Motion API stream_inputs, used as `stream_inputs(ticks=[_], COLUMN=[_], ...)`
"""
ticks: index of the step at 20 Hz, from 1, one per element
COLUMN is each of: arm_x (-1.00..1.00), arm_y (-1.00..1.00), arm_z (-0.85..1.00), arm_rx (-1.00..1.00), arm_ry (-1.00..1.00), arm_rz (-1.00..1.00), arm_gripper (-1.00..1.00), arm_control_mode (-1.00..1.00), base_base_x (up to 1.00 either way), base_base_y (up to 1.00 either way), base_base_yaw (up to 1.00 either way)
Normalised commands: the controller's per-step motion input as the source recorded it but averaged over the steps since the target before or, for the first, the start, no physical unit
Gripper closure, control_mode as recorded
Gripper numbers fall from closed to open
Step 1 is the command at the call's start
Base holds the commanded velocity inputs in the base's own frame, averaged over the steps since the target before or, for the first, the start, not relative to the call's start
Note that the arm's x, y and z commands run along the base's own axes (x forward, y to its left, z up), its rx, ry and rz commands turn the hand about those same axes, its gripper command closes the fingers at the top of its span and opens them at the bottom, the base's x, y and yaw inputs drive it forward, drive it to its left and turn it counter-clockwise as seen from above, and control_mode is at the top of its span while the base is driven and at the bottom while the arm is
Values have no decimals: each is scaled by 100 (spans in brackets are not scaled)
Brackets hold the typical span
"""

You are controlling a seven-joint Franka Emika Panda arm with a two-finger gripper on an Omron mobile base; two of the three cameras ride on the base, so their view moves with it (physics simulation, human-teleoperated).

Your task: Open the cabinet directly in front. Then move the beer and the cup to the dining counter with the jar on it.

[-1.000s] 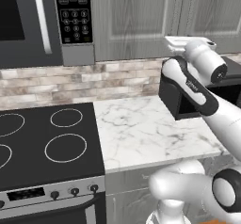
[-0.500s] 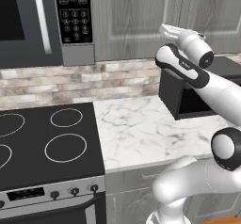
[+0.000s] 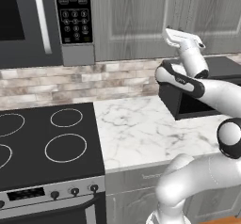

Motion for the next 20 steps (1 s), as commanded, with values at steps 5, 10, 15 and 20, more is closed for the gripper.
stream_inputs(ticks=[5,10,15,20], arm_x=[0,-21,-65,-100], arm_y=[0,5,5,0], arm_z=[0,3,9,9], arm_rx=[0,0,0,0], arm_ry=[0,8,26,26], arm_rz=[0,0,-4,-5], arm_gripper=[100,100,100,100], arm_control_mode=[-100,-100,-100,-100], base_base_x=[0,0,0,0], base_base_y=[0,0,0,0], base_base_yaw=[0,0,0,0])
